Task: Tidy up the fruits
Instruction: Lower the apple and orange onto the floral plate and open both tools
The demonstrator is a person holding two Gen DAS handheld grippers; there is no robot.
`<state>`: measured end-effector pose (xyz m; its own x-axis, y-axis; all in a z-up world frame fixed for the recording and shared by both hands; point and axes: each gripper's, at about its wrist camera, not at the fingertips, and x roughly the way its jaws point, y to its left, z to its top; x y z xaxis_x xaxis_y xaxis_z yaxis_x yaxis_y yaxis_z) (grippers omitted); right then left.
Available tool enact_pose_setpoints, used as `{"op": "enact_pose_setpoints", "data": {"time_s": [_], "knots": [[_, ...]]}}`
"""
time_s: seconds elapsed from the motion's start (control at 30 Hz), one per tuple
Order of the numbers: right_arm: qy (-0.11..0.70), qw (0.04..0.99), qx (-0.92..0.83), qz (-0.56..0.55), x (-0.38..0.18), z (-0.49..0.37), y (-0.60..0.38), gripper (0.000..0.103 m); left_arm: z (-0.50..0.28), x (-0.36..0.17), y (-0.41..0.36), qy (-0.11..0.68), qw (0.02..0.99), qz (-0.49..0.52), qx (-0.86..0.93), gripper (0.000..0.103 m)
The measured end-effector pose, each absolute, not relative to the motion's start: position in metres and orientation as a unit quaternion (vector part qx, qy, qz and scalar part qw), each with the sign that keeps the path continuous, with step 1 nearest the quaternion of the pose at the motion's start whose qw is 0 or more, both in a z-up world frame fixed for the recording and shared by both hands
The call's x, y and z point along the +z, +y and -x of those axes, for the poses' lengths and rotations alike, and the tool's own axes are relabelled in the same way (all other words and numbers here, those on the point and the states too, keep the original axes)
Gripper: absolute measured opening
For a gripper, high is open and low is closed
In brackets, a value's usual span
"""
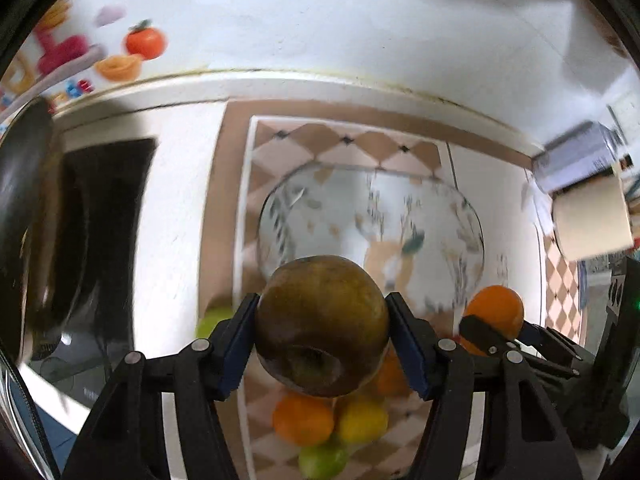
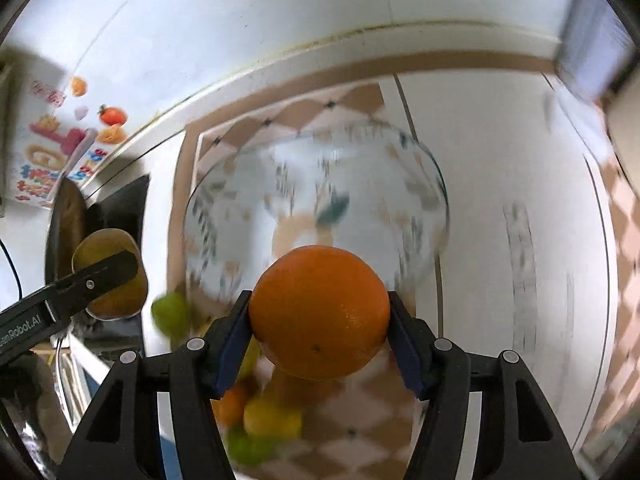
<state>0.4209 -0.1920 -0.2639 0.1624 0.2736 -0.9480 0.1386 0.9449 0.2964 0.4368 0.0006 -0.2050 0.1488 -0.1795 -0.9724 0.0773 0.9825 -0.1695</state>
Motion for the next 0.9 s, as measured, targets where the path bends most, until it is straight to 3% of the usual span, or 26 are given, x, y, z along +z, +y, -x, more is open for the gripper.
{"op": "enact_pose_setpoints", "data": {"time_s": [0.4,0.83,0.9], "knots": [[0.687,0.718,0.059,-0.096,-0.324,-0.516,-0.179,0.066,-0.528,-0.297,-0.015,0.736,0.665,0.104,-0.072,0.061],[0.719,0.685,0.079,-0.091,-0.344,-0.533,-0.184,0.067,-0.533,-0.323,-0.023,0.759,0.642,0.097,-0.058,0.061],[0.721,0.682,0.078,-0.097,-0.345,-0.535,-0.184,0.075,-0.532,-0.323,-0.026,0.756,0.646,0.089,-0.058,0.061]]}}
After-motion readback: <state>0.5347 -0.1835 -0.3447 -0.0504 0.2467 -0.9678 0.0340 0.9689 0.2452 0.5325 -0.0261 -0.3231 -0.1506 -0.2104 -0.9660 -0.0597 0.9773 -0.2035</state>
